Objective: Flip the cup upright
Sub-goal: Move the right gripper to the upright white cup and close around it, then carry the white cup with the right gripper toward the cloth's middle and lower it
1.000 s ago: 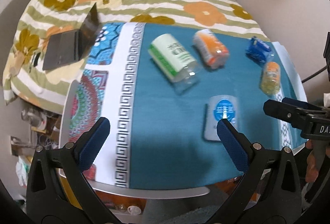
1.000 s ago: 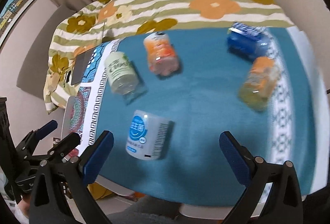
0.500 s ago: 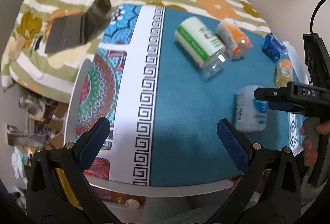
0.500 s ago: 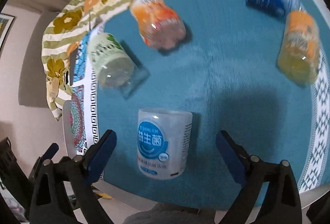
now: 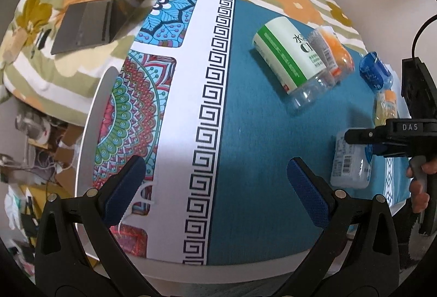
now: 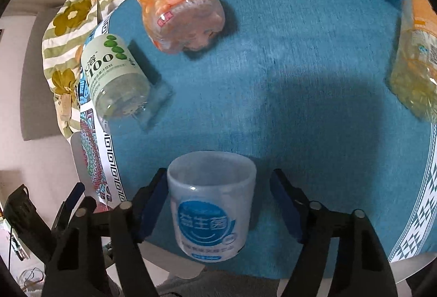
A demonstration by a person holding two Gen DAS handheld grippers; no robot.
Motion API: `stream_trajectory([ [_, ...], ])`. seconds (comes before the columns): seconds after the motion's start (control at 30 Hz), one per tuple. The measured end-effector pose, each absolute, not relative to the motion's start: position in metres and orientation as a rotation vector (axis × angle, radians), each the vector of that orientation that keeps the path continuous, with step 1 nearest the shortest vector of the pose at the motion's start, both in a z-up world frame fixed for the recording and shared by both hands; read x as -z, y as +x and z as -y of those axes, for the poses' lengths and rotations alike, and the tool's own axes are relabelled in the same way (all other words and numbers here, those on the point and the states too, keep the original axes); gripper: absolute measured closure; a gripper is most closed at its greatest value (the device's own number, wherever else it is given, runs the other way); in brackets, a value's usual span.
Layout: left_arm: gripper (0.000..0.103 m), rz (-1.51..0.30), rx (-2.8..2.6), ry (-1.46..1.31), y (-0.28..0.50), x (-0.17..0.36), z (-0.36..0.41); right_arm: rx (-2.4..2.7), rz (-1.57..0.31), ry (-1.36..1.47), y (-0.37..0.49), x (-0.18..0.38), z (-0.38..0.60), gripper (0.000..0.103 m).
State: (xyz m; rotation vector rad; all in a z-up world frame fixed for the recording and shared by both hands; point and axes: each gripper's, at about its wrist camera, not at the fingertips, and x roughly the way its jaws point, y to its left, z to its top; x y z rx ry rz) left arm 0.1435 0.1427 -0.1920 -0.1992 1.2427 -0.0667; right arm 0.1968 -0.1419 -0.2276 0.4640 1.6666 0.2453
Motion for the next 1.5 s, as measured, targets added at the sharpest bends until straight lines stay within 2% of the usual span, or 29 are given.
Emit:
stream_trajectory([
  [0.03, 0.000, -1.244, 0.068, -0.200, 0.145, 0.193, -0.143, -0.254, -1.671, 0.470, 0.198, 0.228, 0.142, 0.046],
  [0.33, 0.000, -1.234, 0.083, -0.198, 0.153, 0.187, -0.139, -0.272, -1.666, 0.469, 0.196, 0.226, 0.137, 0.051],
  [0.5, 0.000, -1.216, 0.094, -0.179, 0.153, 0.176, -0.131, -0.293, -1.564, 0.432, 0.189, 0.203, 0.133, 0.053],
  [0.6, 0.000, -1.201, 0.100, -0.165, 0.152, 0.168, -0.126, -0.307, -1.458, 0.384, 0.182, 0.182, 0.132, 0.053],
  [0.77, 0.000, -1.168, 0.104, -0.145, 0.149, 0.157, -0.117, -0.257, -1.129, 0.131, 0.157, 0.143, 0.123, 0.053],
  [0.87, 0.000, -1.150, 0.100, -0.136, 0.145, 0.155, -0.111, -0.186, -0.956, 0.020, 0.141, 0.144, 0.120, 0.053],
  [0.97, 0.000, -1.137, 0.094, -0.115, 0.141, 0.155, -0.106, -0.117, -0.860, -0.028, 0.135, 0.155, 0.116, 0.053],
  [1.27, 0.000, -1.141, 0.064, -0.046, 0.127, 0.164, -0.100, -0.025, -0.777, -0.136, 0.130, 0.183, 0.100, 0.053],
  [1.5, 0.000, -1.135, 0.060, -0.024, 0.117, 0.162, -0.096, -0.050, -0.777, -0.177, 0.125, 0.179, 0.101, 0.050],
])
